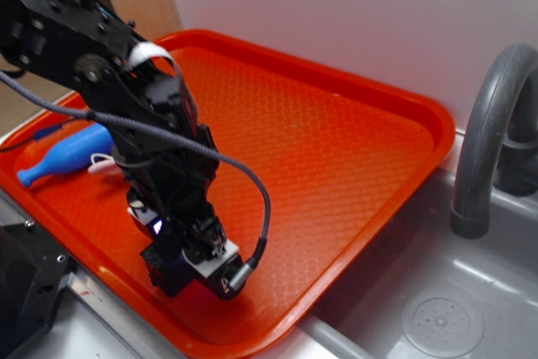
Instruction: Grab the black box.
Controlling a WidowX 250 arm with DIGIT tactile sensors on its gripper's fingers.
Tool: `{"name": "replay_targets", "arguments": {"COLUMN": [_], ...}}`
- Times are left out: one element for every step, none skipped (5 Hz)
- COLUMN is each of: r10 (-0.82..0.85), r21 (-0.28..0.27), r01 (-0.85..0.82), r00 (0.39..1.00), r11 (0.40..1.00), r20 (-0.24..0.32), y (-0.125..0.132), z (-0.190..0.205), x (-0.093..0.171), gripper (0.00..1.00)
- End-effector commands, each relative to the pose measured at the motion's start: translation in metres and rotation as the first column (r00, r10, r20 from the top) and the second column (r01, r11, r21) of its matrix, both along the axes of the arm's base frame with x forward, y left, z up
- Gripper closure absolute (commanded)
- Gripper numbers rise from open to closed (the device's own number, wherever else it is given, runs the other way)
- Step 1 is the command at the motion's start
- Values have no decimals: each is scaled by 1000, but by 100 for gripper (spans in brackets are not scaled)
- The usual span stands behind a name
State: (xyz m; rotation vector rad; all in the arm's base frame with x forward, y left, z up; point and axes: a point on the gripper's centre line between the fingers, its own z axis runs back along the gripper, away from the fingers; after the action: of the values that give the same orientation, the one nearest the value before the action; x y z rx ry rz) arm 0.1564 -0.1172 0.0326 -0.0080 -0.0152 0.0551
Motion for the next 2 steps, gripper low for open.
{"name": "replay_targets", "arguments": {"r10": [-17, -42], "r21": [-39, -63], "r01": [16, 46], "r00": [1000, 997], "r11": [999, 997], "r20": [-12, 57], "y": [-2, 6], "z": [11, 55], "x": [-7, -1], "gripper": [100, 100]}}
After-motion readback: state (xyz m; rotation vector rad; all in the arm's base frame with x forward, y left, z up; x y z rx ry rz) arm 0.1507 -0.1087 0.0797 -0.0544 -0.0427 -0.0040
